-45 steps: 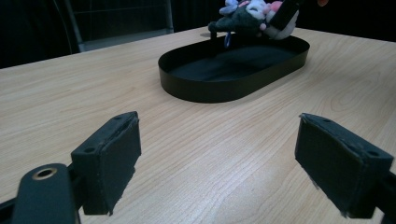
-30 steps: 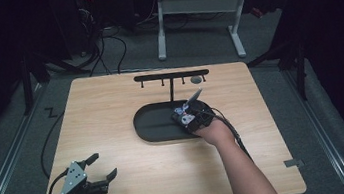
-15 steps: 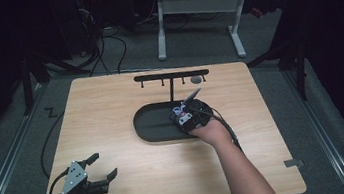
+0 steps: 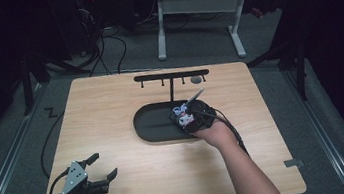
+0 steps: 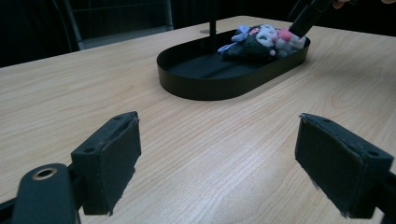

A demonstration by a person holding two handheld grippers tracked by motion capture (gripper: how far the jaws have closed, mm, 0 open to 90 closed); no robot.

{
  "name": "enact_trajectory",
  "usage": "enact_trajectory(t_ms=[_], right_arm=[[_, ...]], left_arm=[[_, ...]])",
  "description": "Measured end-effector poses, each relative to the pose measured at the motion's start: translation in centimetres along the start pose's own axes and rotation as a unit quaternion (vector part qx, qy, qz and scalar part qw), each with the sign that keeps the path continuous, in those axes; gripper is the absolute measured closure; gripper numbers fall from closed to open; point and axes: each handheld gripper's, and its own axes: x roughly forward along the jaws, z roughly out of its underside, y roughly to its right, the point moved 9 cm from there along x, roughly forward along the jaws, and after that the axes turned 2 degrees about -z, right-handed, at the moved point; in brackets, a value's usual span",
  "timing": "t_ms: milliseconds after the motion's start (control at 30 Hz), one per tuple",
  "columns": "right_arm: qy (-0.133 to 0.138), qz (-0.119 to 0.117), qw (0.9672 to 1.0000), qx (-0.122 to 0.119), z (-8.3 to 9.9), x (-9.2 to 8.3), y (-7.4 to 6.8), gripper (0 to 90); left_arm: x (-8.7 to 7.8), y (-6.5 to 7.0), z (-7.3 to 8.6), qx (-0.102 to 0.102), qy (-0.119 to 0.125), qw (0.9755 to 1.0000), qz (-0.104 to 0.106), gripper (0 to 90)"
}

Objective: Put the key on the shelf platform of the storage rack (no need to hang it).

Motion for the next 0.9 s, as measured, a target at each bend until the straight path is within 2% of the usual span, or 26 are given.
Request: enact_trajectory(t_ms=[233,567,633,900], right_arm=[[0.005,0.005,1.0000,-0.004,0.6,0.1,0.2,27.5],[0.024,0.006,0.9996,0.011,2.6,0.4,0.9,28.5],[0.028,0.006,0.9994,0.021,3.0,0.2,0.9,28.5],[0.067,0.012,0.9974,0.024,4.4,-0.7,1.4,28.4]], left_arm=[[0.0,0.0,0.0,-0.002,0.000,1.0000,0.001,15.3],[0.1,0.0,0.0,-0.001,-0.003,1.0000,0.001,15.3],[0.1,0.0,0.0,-0.001,-0.003,1.0000,0.001,15.3],[0.3,-0.1,0.0,-0.003,-0.006,1.0000,-0.001,15.3]])
